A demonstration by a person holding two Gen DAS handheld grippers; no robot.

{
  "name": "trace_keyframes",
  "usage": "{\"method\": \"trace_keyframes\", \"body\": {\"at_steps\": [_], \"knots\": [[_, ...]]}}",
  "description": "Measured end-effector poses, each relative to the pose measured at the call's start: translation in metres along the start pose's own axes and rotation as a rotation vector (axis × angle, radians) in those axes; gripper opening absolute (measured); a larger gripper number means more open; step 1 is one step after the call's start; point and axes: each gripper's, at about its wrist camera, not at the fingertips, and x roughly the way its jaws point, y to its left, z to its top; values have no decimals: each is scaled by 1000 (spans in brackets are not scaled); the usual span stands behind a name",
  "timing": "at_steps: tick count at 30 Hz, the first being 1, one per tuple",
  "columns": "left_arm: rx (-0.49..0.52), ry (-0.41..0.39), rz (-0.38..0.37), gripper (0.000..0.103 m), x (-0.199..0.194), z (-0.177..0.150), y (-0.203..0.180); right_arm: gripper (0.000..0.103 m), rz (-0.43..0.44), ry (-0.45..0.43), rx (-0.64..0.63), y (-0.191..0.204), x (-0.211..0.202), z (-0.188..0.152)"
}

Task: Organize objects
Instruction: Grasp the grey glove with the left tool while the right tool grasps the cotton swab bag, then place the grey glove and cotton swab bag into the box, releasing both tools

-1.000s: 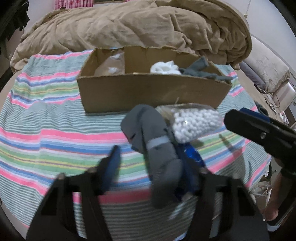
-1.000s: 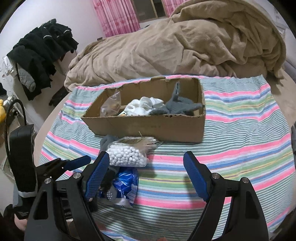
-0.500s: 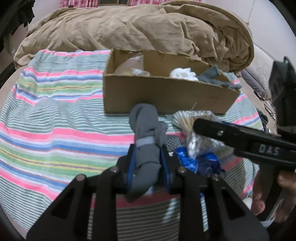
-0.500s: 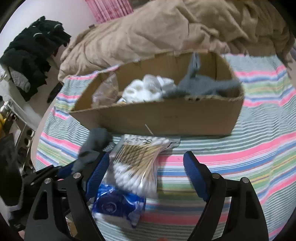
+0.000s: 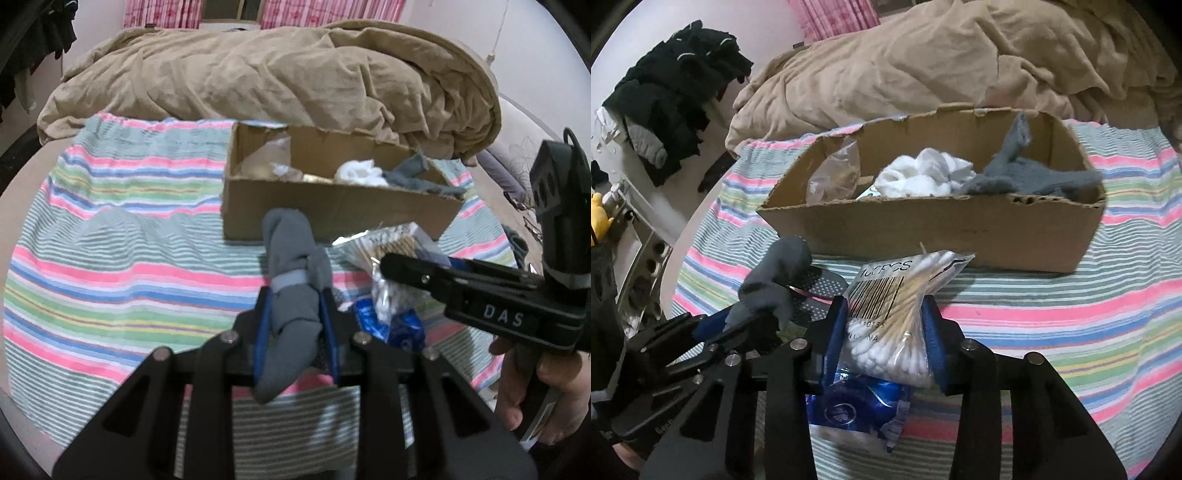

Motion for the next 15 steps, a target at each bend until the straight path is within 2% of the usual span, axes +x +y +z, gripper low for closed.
{"method": "trace_keyframes", "body": {"at_steps": [8,15], "knots": [[13,-62,-9,26,-34,11,-8,42,7,-58,-17,6,-33,3],[37,-110,-21,26,-50,30,-18,42,-1,-127,-29,8,-63,20]]}}
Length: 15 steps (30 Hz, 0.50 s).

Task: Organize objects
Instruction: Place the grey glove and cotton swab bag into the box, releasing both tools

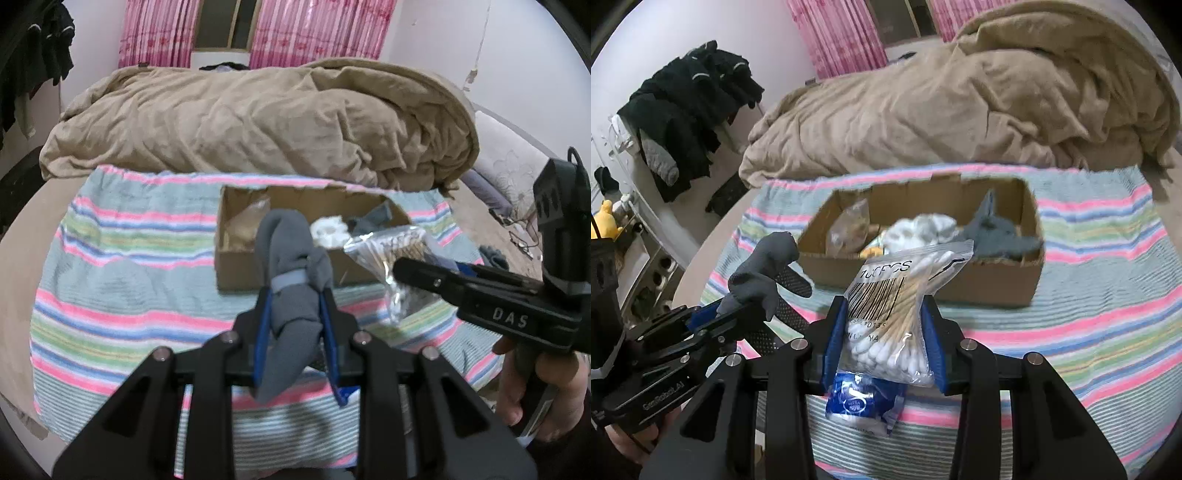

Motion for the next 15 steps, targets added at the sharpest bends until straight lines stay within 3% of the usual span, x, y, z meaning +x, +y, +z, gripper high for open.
{"method": "trace_keyframes", "body": {"at_steps": [15], "knots": [[55,-63,-13,26,29,60,-10,42,-34,-71,-15,-23,1,48]]}}
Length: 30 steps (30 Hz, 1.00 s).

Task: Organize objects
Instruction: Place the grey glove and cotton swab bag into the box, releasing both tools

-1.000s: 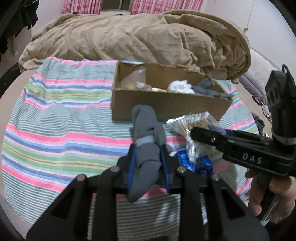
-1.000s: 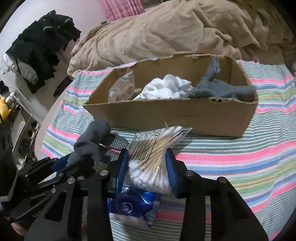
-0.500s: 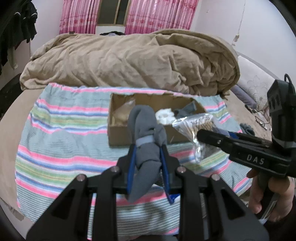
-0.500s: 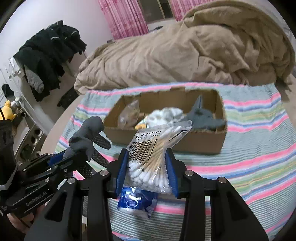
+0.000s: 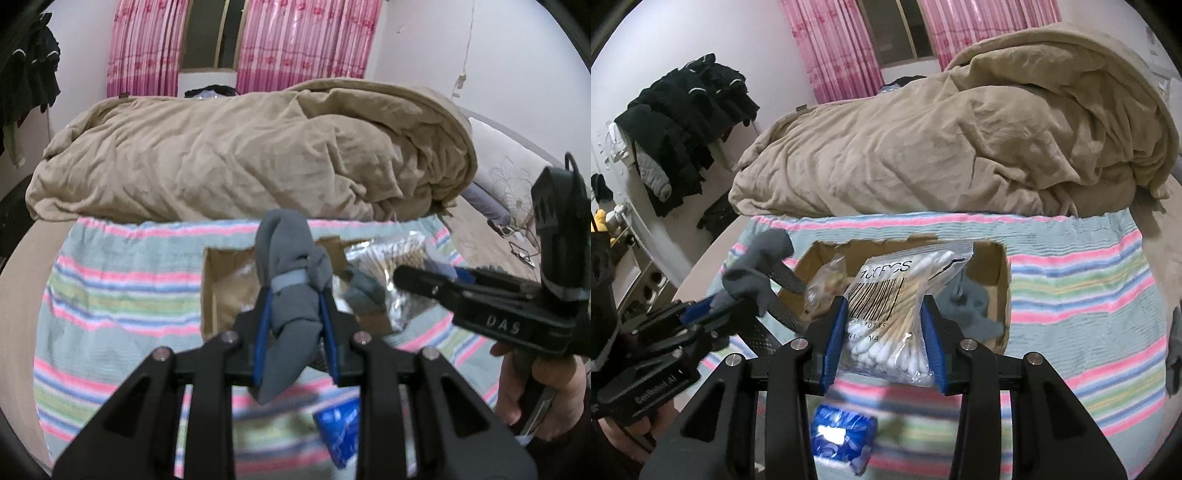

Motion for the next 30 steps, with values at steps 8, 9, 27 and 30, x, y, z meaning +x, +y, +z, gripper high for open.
{"method": "trace_keyframes", "body": {"at_steps": [8,9,27,30], "knots": [[1,48,-16,26,55,18,7,42,1,43,40,-20,47,15],[2,55,-14,26,61,19,8,42,-2,45,43,-22,52,16],[-5,256,1,27,143,-2,17,47,-40,110,49,-37,104,6],[-11,252,0,32,134,-1,17,54,-40,101,47,-35,101,6]]}}
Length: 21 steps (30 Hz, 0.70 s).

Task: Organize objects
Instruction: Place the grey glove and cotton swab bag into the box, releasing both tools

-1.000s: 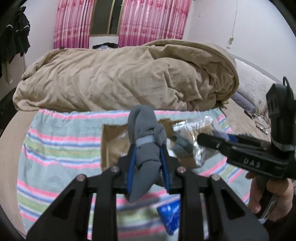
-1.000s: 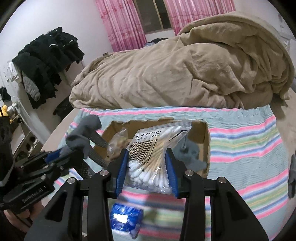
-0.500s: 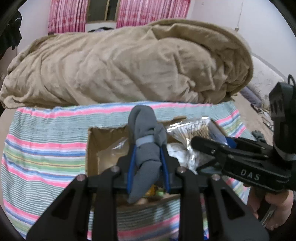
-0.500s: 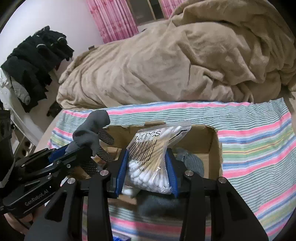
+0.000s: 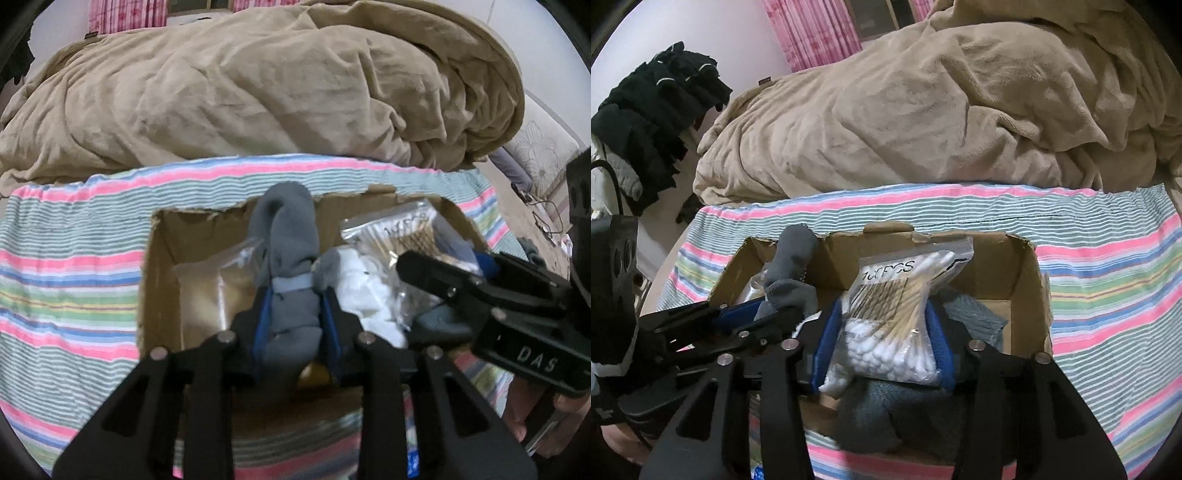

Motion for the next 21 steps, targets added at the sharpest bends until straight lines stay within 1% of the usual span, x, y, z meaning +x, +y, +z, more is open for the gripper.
{"method": "trace_keyframes", "body": {"at_steps": [2,3,6,8,10,12,14,15,21], "knots": [[-15,-9,-29,36,-10,-3,2,61,-4,-5,-14,3,-5,-2],[-20,-9,-41,36,-13,-3,4,68,-6,-7,-18,5,-7,-2],[-14,-24,-12,37,-32,-10,5,79,-9,-29,-17,9,-19,-4],[-11,-33,-9,37,-45,-14,5,82,-13,-47,-11,12,-29,-5],[-16,-52,-6,38,-61,-20,5,82,-16,-57,-6,15,-40,-9],[-18,-70,2,44,-76,-24,4,82,-19,-67,-9,19,-52,-13],[-28,-96,6,76,-92,-29,4,82,-25,-75,-16,24,-61,-16],[-35,-110,6,79,-99,-31,4,82,-27,-78,-20,27,-66,-17],[-41,-158,20,79,-138,-47,3,82,-39,-90,-45,42,-93,-32]]}}
